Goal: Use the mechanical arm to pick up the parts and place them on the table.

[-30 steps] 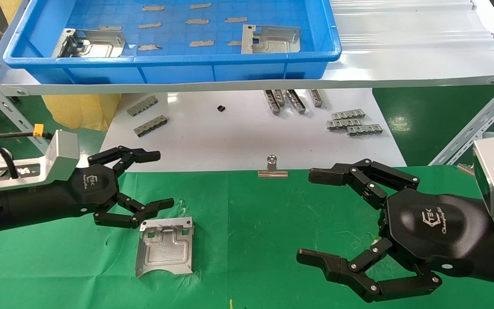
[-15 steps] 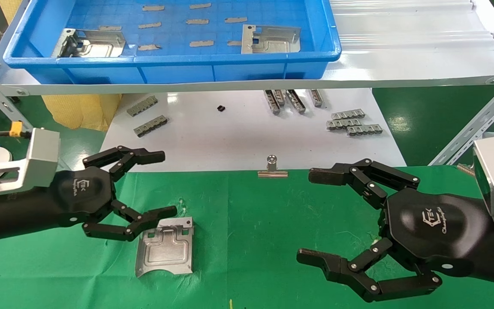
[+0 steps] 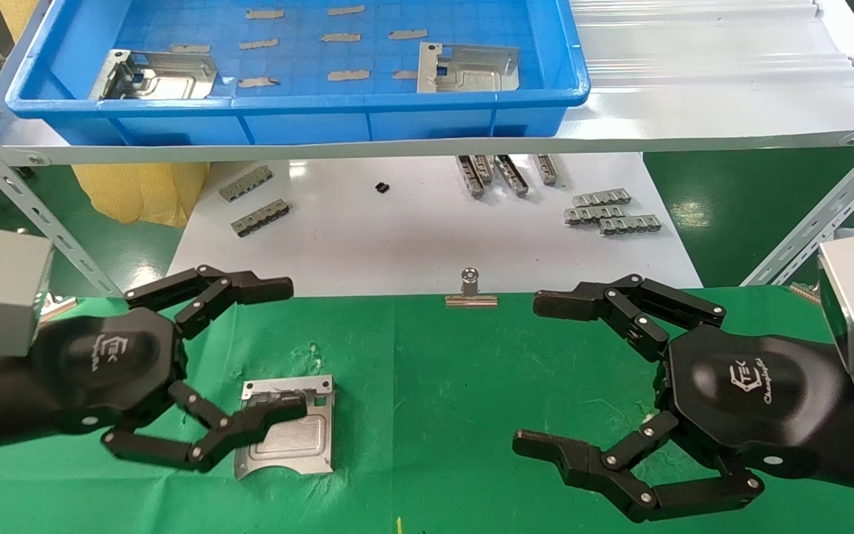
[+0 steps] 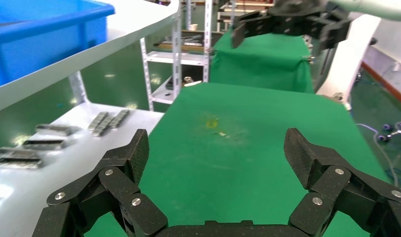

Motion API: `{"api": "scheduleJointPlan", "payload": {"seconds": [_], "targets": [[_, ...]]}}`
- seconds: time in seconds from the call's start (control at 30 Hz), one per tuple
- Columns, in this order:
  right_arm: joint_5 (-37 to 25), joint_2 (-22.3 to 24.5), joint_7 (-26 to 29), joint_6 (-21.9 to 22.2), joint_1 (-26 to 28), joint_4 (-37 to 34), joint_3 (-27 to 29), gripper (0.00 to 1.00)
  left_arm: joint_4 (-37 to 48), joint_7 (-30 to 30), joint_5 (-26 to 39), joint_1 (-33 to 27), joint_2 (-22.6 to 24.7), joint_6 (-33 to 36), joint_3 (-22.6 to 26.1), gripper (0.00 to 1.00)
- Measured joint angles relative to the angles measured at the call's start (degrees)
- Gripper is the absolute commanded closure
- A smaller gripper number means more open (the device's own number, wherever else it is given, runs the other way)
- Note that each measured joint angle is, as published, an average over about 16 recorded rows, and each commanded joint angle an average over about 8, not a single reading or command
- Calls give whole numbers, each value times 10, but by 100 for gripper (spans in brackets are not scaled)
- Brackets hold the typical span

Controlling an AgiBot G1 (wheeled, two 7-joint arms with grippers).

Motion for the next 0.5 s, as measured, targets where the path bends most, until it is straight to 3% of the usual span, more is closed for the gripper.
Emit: {"api": "scheduleJointPlan", "payload": {"seconds": [0.5], "targets": [[0,0,0,0,0,0,0,0,-145,-82,-32,67,-38,-12,-56,0]]}}
